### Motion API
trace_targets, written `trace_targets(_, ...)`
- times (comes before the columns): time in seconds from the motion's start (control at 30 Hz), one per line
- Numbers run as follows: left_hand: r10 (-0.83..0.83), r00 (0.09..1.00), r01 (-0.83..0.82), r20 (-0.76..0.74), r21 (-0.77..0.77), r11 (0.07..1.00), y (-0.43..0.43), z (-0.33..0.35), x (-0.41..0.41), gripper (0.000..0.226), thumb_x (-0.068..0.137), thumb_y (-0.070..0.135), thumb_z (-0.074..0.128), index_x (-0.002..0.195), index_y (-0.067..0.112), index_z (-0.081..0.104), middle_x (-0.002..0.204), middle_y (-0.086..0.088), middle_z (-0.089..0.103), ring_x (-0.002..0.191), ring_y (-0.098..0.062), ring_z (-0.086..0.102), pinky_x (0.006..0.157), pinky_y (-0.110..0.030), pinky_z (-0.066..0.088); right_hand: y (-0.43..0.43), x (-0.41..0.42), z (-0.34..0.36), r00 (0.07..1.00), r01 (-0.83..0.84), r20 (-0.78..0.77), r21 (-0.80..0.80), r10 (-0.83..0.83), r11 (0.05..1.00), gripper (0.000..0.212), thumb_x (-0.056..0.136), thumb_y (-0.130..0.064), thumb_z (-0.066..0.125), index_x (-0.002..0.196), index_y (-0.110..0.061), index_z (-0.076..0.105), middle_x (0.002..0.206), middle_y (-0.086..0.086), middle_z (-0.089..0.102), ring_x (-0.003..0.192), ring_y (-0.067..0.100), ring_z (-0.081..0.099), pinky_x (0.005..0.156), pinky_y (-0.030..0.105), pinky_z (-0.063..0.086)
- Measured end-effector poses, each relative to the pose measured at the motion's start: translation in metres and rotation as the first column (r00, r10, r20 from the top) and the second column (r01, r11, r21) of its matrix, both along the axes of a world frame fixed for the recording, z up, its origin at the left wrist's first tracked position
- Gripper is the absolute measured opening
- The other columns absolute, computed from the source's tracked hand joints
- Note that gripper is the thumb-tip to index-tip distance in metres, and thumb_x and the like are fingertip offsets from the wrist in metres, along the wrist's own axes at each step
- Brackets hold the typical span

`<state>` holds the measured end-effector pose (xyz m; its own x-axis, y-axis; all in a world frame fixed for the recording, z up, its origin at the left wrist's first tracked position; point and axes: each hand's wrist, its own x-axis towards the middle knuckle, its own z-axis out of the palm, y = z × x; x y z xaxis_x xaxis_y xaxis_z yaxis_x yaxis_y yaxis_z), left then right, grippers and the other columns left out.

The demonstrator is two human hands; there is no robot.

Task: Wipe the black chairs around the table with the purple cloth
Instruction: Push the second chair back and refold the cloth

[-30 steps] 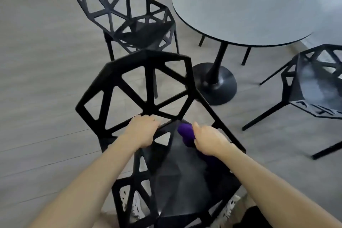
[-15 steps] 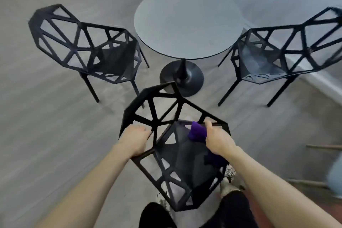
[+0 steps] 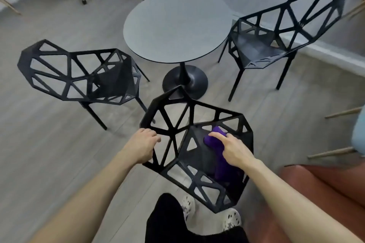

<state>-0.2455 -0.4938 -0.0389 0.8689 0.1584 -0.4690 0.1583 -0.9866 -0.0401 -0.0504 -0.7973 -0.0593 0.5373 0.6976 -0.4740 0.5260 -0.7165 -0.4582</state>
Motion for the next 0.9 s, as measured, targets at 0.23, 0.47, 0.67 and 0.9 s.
trace_targets(0.23,-0.451,0.891,0.454,-0.061,0.085,0.887,0.085,-0.02,0.057,0.039,0.091,0.03,0.069,0.13,0.03,0.066,0.128,0.003,0.061,0.131,-0.024,0.053,0.122,-0.039,0.032,0.044,-0.059,-0.016,0.932,0.363,0.04,-0.04,-0.361,0.931,0.053,0.102,-0.021,0.041,0.146,-0.042,0.063,0.128,-0.005,0.053,0.113,0.033,0.066,0.098,0.043,0.053)
trace_targets(0.47,-0.76,0.612,0.791,-0.218,0.137,0.597,0.135,-0.036,0.109,0.058,0.093,0.031,0.071,0.149,0.029,0.059,0.164,-0.008,0.043,0.159,-0.029,0.028,0.133,-0.051,0.013,0.151,-0.147,-0.004,0.874,0.47,0.011,-0.27,-0.486,0.84,0.098,0.076,-0.102,0.039,0.138,-0.032,0.07,0.141,-0.001,0.053,0.118,0.031,0.066,0.101,0.044,0.053)
trace_targets(0.67,-0.844,0.515,0.856,-0.151,0.131,0.5,0.139,-0.051,0.13,0.061,0.075,0.073,0.065,0.123,0.036,0.075,0.138,-0.004,0.059,0.142,-0.03,0.045,0.129,-0.049,0.022,0.225,-0.203,-0.023,0.902,0.407,-0.032,-0.275,-0.431,0.871,0.088,0.064,-0.097,0.058,0.114,-0.027,0.076,0.114,-0.004,0.056,0.098,0.027,0.068,0.082,0.04,0.052)
trace_targets(0.9,-0.86,0.496,0.86,-0.123,0.207,0.467,0.134,-0.058,0.122,0.084,0.071,0.084,0.04,0.128,0.033,0.074,0.135,-0.01,0.061,0.136,-0.035,0.048,0.125,-0.053,0.022,0.234,-0.232,-0.047,0.886,0.46,0.11,-0.105,-0.45,0.882,0.021,0.09,-0.034,0.065,0.101,-0.021,0.078,0.108,-0.002,0.055,0.086,0.033,0.066,0.068,0.037,0.036)
